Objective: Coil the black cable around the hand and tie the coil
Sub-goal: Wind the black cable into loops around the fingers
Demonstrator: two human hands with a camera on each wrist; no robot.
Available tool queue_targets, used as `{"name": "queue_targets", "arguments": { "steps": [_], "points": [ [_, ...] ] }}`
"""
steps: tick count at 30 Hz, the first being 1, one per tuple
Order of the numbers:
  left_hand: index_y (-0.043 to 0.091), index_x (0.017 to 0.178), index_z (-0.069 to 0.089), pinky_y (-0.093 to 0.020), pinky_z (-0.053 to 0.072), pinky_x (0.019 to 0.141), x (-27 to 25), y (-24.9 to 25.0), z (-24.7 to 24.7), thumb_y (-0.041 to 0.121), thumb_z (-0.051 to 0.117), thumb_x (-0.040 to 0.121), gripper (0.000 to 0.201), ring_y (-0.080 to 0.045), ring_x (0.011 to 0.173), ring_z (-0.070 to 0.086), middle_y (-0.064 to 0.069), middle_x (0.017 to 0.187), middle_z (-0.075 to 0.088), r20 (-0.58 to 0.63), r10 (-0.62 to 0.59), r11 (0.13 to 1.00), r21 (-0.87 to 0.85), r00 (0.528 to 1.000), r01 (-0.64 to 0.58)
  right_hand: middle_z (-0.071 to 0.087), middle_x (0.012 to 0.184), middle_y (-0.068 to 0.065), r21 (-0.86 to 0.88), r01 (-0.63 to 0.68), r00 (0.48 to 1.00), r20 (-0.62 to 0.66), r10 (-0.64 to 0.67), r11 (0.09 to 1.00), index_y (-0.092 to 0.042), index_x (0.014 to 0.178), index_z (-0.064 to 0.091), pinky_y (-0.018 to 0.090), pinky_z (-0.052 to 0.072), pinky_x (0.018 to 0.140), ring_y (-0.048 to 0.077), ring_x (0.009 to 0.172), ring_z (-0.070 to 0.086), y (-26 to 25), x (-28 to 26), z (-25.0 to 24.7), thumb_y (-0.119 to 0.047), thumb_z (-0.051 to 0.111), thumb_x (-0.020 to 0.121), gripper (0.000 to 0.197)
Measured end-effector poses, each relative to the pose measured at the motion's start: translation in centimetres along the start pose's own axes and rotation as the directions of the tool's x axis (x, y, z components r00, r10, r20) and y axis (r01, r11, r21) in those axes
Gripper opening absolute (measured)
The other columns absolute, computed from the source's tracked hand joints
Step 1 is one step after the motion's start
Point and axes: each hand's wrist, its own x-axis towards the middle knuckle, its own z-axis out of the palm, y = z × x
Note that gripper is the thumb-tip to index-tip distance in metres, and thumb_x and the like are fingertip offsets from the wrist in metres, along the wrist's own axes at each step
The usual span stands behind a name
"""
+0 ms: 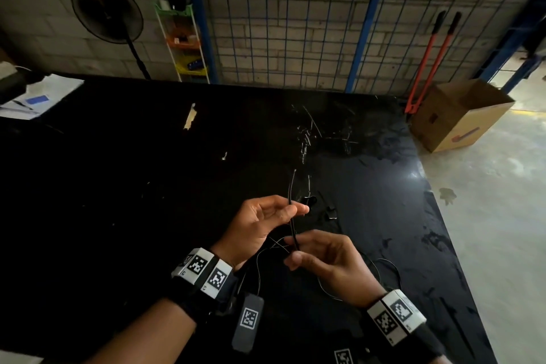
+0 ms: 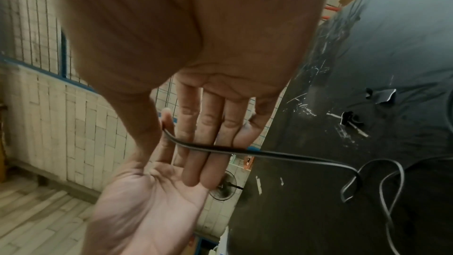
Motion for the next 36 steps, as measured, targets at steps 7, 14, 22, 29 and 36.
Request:
{"name": "queue_targets", "arguments": {
  "steps": [7, 14, 22, 29, 36],
  "points": [
    [0.013, 0.119, 0.075, -0.045, 0.043, 0.114, -0.3, 1.0, 0.8, 0.027, 0.049, 0.104, 0.033, -0.024, 0.128, 0.066, -0.009, 0.128, 0.075, 0.048, 0.003, 0.999, -0.054, 0.999, 0.0, 0.073, 0.073, 0.006, 0.018, 0.104, 0.994, -0.042, -0.103, 0.994, 0.003, 0.108, 0.073, 0.027, 0.056, 0.077, 0.018, 0.071, 0.069, -0.4, 1.0, 0.7, -0.007, 0.064, 0.098, 0.017],
    [0.011, 0.141, 0.061, -0.046, 0.038, 0.119, -0.2, 1.9, 1.4, 0.03, 0.035, 0.109, 0.045, -0.025, 0.137, 0.059, -0.011, 0.141, 0.067, 0.104, -0.001, 0.997, -0.082, 0.995, 0.01, 0.07, 0.072, 0.016, 0.142, 0.153, 0.983, -0.12, -0.137, 0.978, 0.003, 0.107, 0.072, 0.03, 0.055, 0.076, 0.024, 0.068, 0.066, -0.3, 1.1, 1.0, -0.008, 0.062, 0.098, 0.018],
    [0.01, 0.142, 0.06, -0.055, 0.04, 0.118, 0.1, 2.4, 1.7, 0.025, 0.039, 0.11, 0.041, -0.027, 0.137, 0.059, -0.012, 0.142, 0.066, 0.107, 0.0, 0.997, -0.076, 0.994, 0.009, 0.068, 0.069, 0.014, 0.16, 0.159, 0.983, -0.117, -0.141, 0.974, 0.01, 0.111, 0.068, 0.029, 0.055, 0.071, 0.022, 0.063, 0.063, -0.5, 1.1, 0.9, -0.005, 0.06, 0.099, 0.021],
    [0.006, 0.139, 0.061, -0.059, 0.045, 0.113, 0.3, 2.7, 1.6, 0.025, 0.044, 0.107, 0.04, -0.03, 0.136, 0.06, -0.016, 0.141, 0.066, 0.126, -0.015, 0.992, -0.121, 0.992, 0.031, 0.067, 0.067, 0.013, 0.161, 0.152, 0.981, -0.142, -0.13, 0.975, 0.012, 0.109, 0.066, 0.03, 0.052, 0.06, 0.023, 0.057, 0.059, -1.1, 1.2, 1.0, -0.011, 0.065, 0.097, 0.026],
    [0.026, 0.138, 0.062, -0.08, 0.034, 0.105, 1.2, 4.0, 0.0, 0.038, 0.04, 0.105, 0.041, -0.034, 0.139, 0.057, -0.015, 0.148, 0.061, 0.071, -0.06, 0.846, -0.525, 0.996, 0.089, 0.067, 0.062, 0.009, 0.109, 0.175, 0.972, -0.175, -0.155, 0.978, -0.005, 0.12, 0.076, 0.021, 0.042, 0.048, 0.017, 0.046, 0.049, -1.7, 1.0, 0.4, -0.014, 0.059, 0.099, 0.028]
  ]
}}
